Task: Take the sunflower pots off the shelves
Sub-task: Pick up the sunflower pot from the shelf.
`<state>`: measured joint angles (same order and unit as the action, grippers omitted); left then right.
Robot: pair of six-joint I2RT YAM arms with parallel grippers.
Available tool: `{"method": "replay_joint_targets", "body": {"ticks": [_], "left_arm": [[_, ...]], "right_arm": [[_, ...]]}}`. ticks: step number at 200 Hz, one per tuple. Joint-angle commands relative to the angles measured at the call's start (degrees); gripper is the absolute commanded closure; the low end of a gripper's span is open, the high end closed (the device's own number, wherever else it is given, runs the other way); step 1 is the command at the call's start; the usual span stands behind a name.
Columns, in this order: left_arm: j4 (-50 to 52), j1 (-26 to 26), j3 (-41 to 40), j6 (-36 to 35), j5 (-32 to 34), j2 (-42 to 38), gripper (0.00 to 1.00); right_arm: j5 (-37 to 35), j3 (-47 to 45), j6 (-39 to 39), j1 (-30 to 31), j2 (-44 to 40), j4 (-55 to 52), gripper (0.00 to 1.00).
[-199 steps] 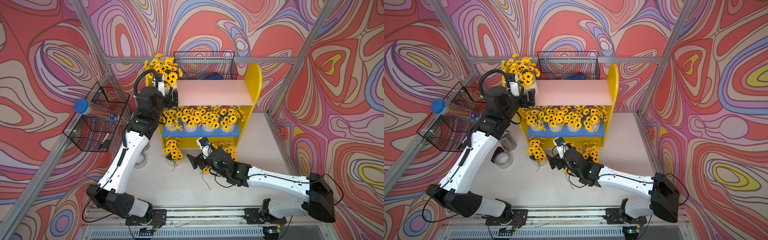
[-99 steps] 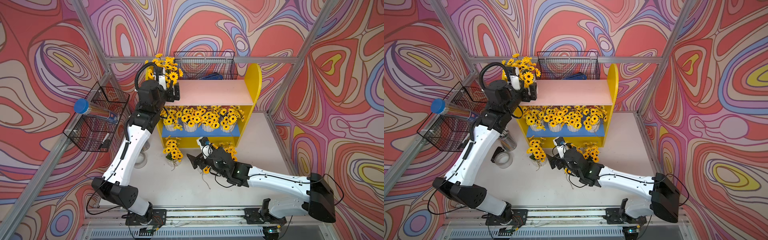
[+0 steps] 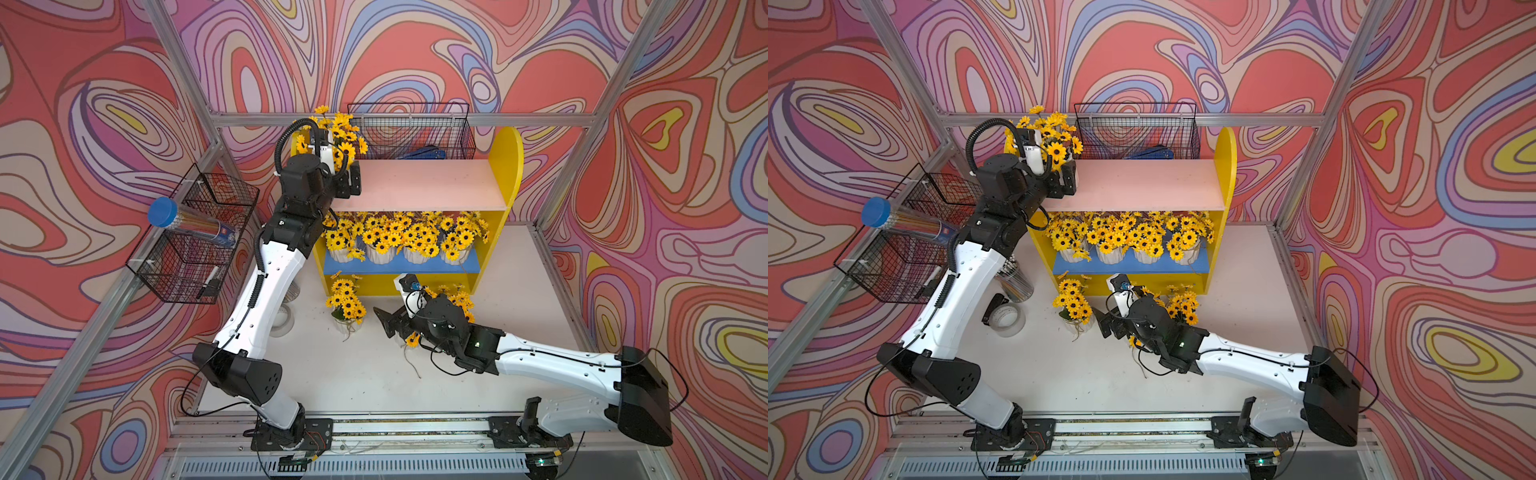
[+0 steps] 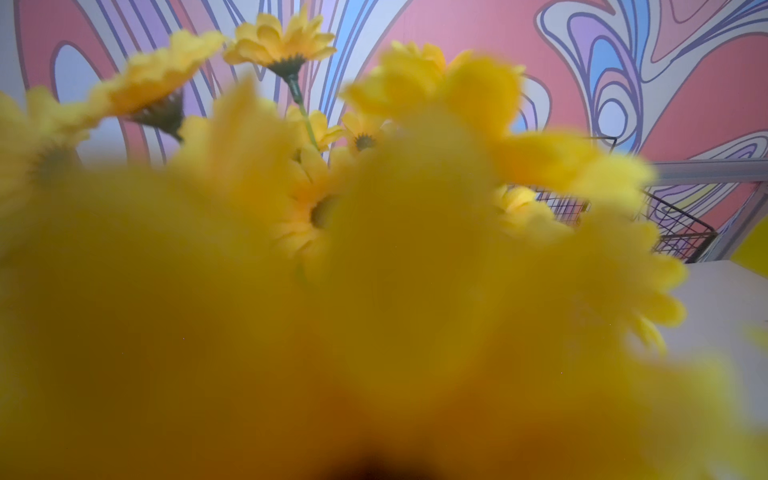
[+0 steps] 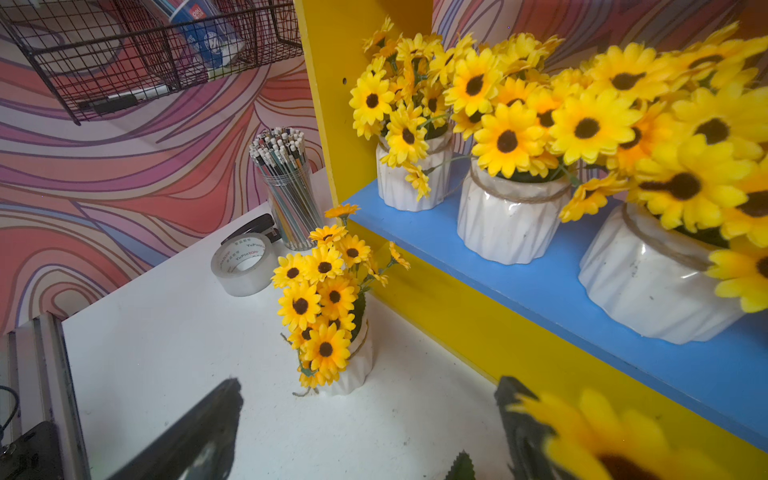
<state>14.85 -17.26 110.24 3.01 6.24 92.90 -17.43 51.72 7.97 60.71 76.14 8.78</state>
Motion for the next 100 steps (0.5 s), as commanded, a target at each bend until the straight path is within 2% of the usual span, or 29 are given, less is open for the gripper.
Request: {"method": "replay_joint_targets", "body": {"ticks": [1, 100], "left_arm": [[1.3, 1.2, 1.4, -0.8, 1.7, 0.6, 0.00], [0.7, 1.2, 2.0, -1.2, 2.7, 2.5, 0.00]], "right_arm": [[0.5, -0.6, -0.5, -0.3, -1.0, 1.2, 0.02], [0.8, -0.7, -1.0, -0.3, -0.7, 1.7, 0.02]]}}
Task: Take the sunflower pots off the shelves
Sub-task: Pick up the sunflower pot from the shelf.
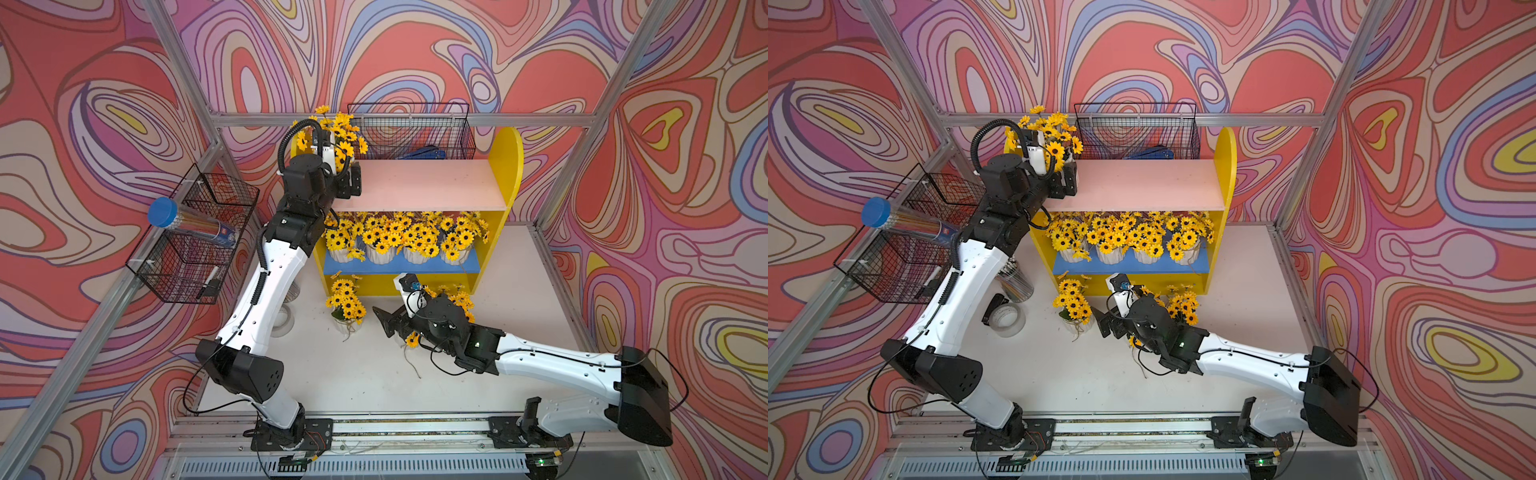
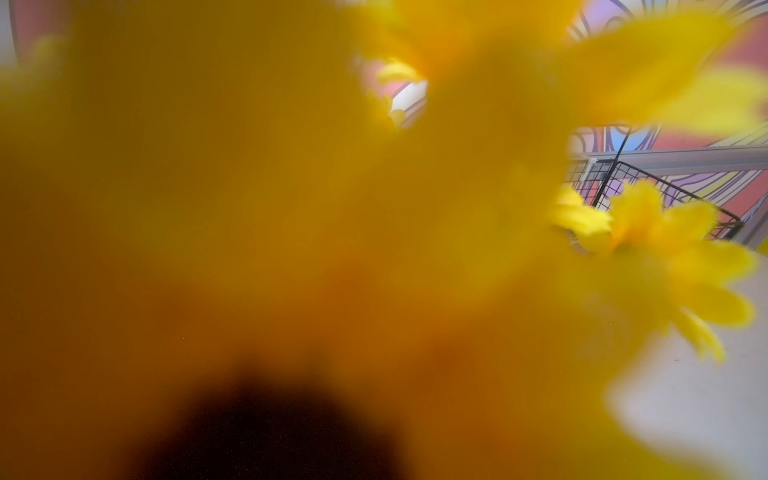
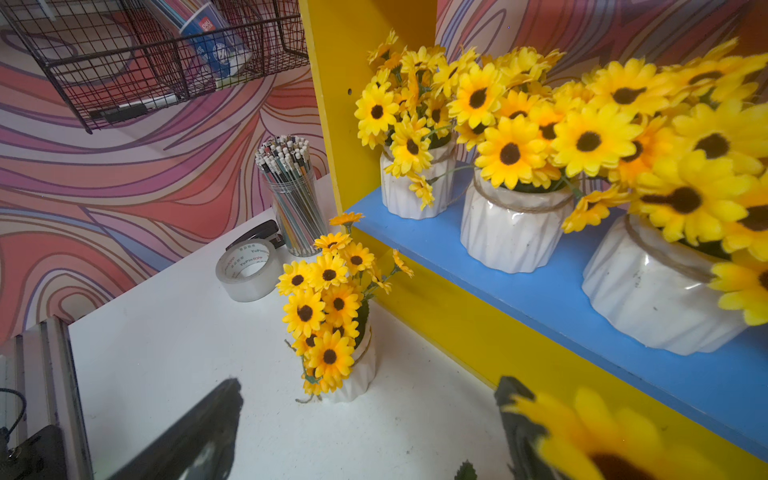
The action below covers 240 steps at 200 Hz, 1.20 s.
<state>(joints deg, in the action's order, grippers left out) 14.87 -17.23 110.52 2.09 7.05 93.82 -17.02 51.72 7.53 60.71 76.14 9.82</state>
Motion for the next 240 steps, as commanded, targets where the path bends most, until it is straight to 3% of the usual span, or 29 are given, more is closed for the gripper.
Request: {"method": "replay_joint_targets", "body": {"ticks": [1, 89, 160, 240], "left_arm": [[0.7, 1.2, 1.7, -0.2, 1.9, 1.6, 0.00], [0.7, 1.2, 3.6, -0.9, 2.2, 4.1, 0.00], [-3.3, 1.2, 3.2, -2.1, 2.2, 4.9, 0.09], [-4.3, 1.2, 0.9, -2.3, 1.3, 2.8, 0.35]], "right_arm": [[0.4, -0.7, -0.6, -0.3, -0.8, 0.6, 0.02], [0.8, -1.0, -0.8, -0.3, -0.6, 1.1, 0.02], [1.1, -1.0, -1.0, -0.3, -0.2, 1.2, 0.02], [1.0, -1.0, -1.1, -0.5, -0.1, 1.4, 0.02]]}}
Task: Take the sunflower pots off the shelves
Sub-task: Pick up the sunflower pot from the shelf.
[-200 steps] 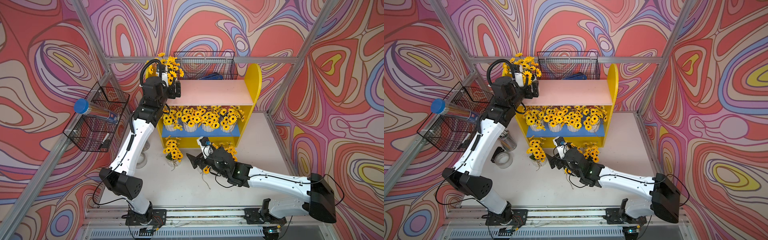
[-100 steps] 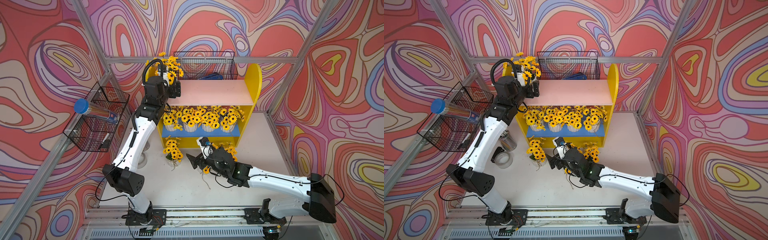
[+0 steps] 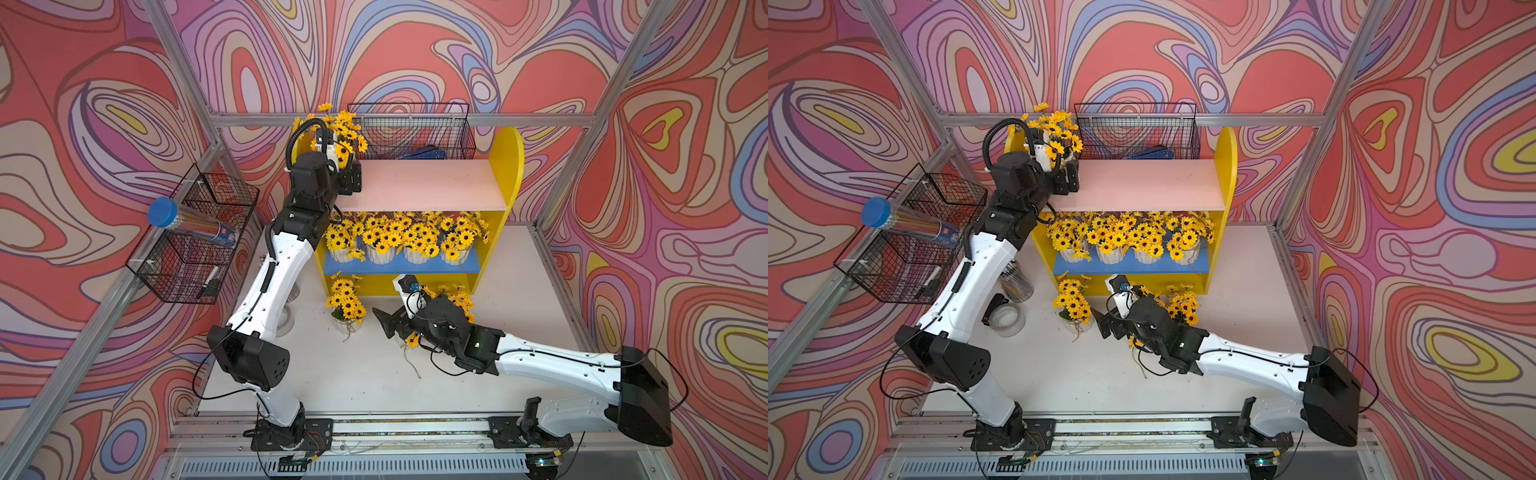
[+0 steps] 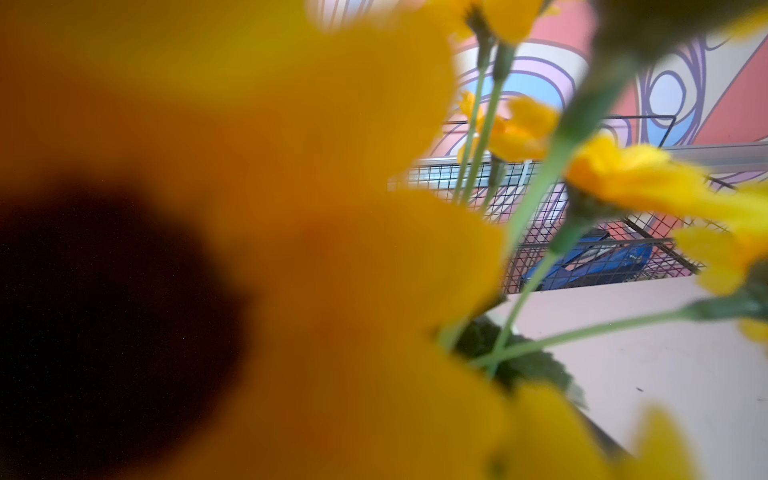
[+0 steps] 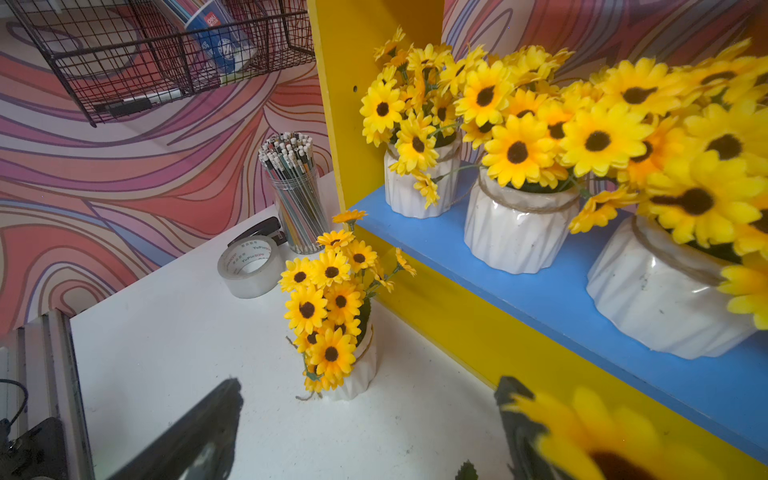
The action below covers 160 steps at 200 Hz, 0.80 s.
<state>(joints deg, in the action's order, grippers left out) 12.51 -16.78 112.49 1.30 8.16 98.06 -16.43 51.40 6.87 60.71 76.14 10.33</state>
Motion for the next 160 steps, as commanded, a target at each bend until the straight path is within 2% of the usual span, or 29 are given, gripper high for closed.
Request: {"method": "replay_joint_targets", "body": {"ticks": [1, 17, 43, 78, 93, 160], "left_arm": [[-2.0, 0.7, -1.2, -1.5, 0.1, -1.4, 0.36], [-1.9, 0.7, -1.8, -1.6, -0.3, -2.3, 0.42], [-0.9, 0.7, -2.3, -1.9, -1.2, -3.7, 0.57], [0.9, 0.7, -2.4, -2.7, -1.9, -4.7, 0.83], [1.4, 0.7, -2.5, -2.9, -2.2, -5.0, 1.00], [2.2, 0.7, -2.3, -1.4, -5.2, -7.2, 1.00]], "right_arm": [[0.4, -0.6, -0.5, -0.5, -0.1, 0.9, 0.02], [0.4, -0.7, -0.5, -0.5, 0.1, 1.1, 0.02], [0.4, -0.6, -0.4, -0.5, 0.4, 1.4, 0.02], [0.5, -0.7, -0.3, -0.5, 0.5, 1.5, 0.02], [0.3, -0.7, -0.3, -0.5, 0.4, 1.5, 0.02], [-2.2, -0.9, -1.2, -0.8, -0.1, 1.1, 0.03]]}}
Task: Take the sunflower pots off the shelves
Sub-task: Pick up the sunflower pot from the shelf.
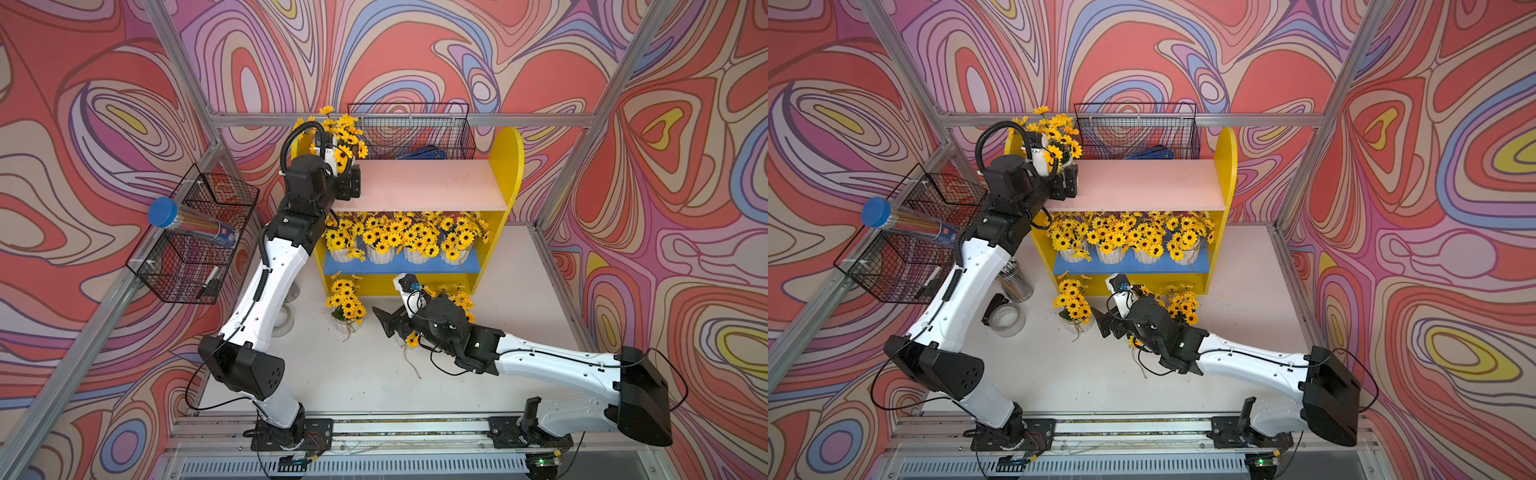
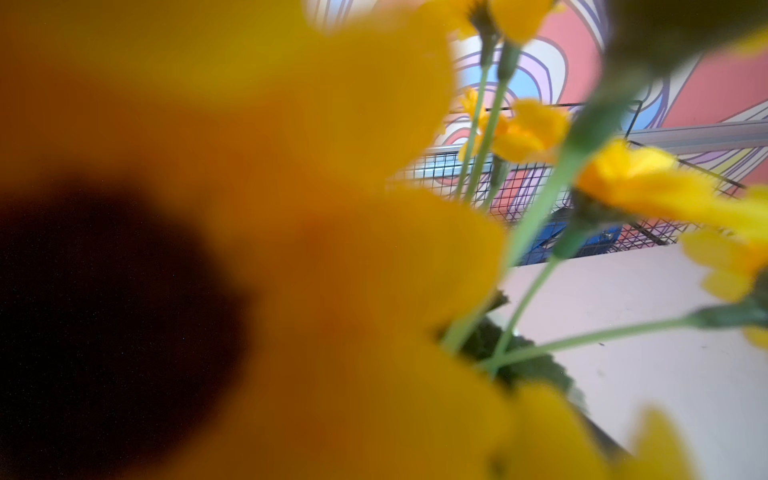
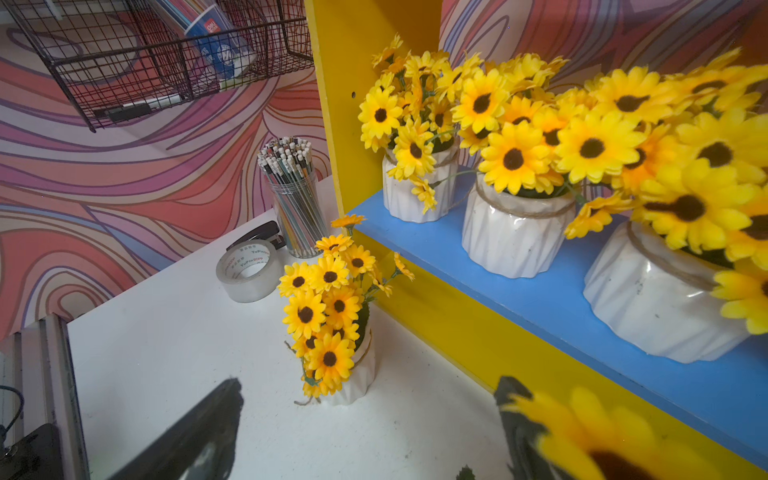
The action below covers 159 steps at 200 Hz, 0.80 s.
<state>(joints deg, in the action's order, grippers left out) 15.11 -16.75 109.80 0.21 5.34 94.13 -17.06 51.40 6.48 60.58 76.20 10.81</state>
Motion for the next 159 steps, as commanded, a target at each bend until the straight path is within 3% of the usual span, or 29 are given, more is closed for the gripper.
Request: {"method": "replay_joint_targets", "body": {"ticks": [1, 159], "left_arm": [[-0.4, 0.7, 0.3, -0.3, -2.4, -3.4, 1.00], [1.9, 0.2, -0.5, 2.5, -10.5, -7.8, 1.00]], "right_arm": [[-1.6, -0.9, -0.9, -0.7, -0.2, 0.6, 0.03], [-3.7, -1.7, -1.7, -3.8, -3.7, 0.3, 0.03]]}}
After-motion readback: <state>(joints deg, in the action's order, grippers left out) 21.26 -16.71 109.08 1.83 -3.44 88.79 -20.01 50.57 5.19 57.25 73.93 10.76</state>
